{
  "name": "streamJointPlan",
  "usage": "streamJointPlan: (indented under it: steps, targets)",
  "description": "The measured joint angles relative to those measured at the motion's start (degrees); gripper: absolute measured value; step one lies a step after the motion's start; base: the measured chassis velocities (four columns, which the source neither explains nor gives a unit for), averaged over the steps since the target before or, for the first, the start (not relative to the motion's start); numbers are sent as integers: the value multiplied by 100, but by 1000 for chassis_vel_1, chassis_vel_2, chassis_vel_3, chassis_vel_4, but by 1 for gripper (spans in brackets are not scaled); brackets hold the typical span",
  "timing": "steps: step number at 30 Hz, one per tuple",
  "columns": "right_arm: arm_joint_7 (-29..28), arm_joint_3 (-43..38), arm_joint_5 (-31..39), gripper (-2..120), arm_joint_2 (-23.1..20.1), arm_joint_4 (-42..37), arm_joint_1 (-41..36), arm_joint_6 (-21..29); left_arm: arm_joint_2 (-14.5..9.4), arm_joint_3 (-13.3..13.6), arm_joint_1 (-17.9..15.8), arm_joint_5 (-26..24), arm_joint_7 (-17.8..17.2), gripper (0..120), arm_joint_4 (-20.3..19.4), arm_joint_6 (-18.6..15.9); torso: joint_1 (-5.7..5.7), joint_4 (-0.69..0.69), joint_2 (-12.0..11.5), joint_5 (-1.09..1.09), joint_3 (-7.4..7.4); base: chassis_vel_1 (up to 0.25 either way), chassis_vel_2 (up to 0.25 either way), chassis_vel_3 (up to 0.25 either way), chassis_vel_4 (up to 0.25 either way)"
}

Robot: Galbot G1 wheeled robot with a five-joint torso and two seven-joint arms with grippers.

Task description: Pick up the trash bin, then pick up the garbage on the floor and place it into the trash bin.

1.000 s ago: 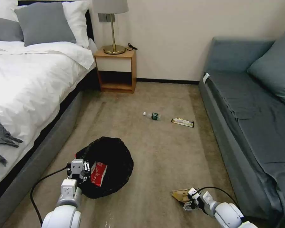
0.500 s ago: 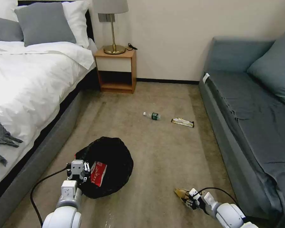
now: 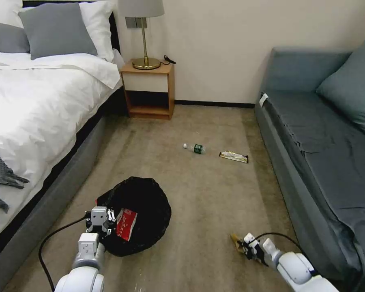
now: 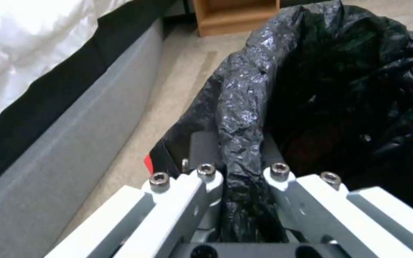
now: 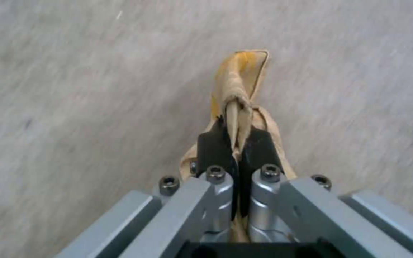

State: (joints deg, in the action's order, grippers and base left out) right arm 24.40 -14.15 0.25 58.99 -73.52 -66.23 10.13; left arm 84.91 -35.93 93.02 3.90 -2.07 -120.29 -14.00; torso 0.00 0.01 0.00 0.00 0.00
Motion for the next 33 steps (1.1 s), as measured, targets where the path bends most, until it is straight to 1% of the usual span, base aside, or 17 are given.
streamJointPlan:
  steps: [4, 6, 7, 11, 12, 13, 15, 16, 18, 19, 20, 22, 24, 29, 31, 32, 33]
  targets:
    - [50, 87, 39, 0, -1, 121, 302, -56, -6, -4, 16, -1, -13, 4, 4, 0, 0, -1, 0, 0, 0, 0, 0, 0, 0]
    - [115, 149, 66, 0, 105, 256, 561, -144, -3, -5, -25, -4, -14, 4, 24, -2, 0, -2, 0, -1, 0, 0, 0, 0, 0]
    - [115, 149, 66, 0, 105, 256, 561, -144, -3, -5, -25, -4, -14, 4, 24, -2, 0, -2, 0, -1, 0, 0, 0, 0, 0]
    - [88, 254, 154, 0, 420, 406, 954, -153, -8, -17, -51, -5, -14, 4, 81, -4, 0, -1, 0, 0, 0, 0, 0, 0, 0]
    - [88, 254, 154, 0, 420, 406, 954, -153, -8, -17, -51, -5, -14, 4, 81, -4, 0, -1, 0, 0, 0, 0, 0, 0, 0]
    - [62, 275, 179, 0, 495, 451, 1046, -193, -12, -26, -57, -5, -14, 4, 93, -4, 0, -1, 0, 1, 0, 0, 0, 0, 0]
    - [38, 260, 228, 0, 720, 628, 1286, -489, -16, -48, -84, -5, -18, 4, 147, -2, 0, -1, 0, -2, 0, 0, 0, 0, 0]
    - [38, 260, 228, 0, 720, 628, 1286, -489, -16, -48, -84, -5, -18, 4, 147, -2, 0, -1, 0, -2, 0, 0, 0, 0, 0]
    - [23, 211, 295, 0, 915, 741, 1502, -666, -16, -60, -112, -2, -33, 4, 211, -2, 0, 0, 0, 0, 1, 0, 0, 0, 0]
    - [23, 211, 295, 0, 915, 741, 1502, -666, -16, -60, -112, -2, -33, 4, 211, -2, 0, 0, 0, 0, 1, 0, 0, 0, 0]
    - [20, 183, 385, 0, 985, 762, 1606, -790, -10, -62, -117, 2, -39, 4, 224, -2, 0, 0, 0, -3, 1, 0, 0, 0, 0]
    - [20, 182, 492, 0, 1030, 753, 1671, -873, -2, -62, -119, 6, -40, 4, 228, -2, 0, 0, 0, -1, 0, 0, 0, 0, 0]
    - [22, 206, 672, 0, 1072, 651, 1733, -948, 8, -57, -140, 15, -40, 4, 252, -1, 0, -1, 0, -1, 0, 0, 0, 0, 0]
    - [21, 264, 828, 0, 1113, 399, 1750, -1076, 16, -51, -204, 27, -40, 4, 299, -1, 0, -1, 0, -1, 0, 0, 0, 0, 0]
    - [-17, 372, 1028, 0, 1110, -87, 1674, -1059, 24, -27, -266, 49, -41, 4, 346, -3, 0, -1, 0, -2, 0, 0, 0, 0, 0]
    - [-17, 372, 1028, 0, 1110, -87, 1674, -1059, 24, -27, -266, 49, -41, 4, 346, -3, 0, -1, 0, -2, 0, 0, 0, 0, 0]
    - [-34, 435, 1110, 0, 1104, -288, 1637, -1013, 28, -15, -287, 64, -41, 4, 362, -8, 0, -2, 0, -1, 0, 0, 0, 0, 0]
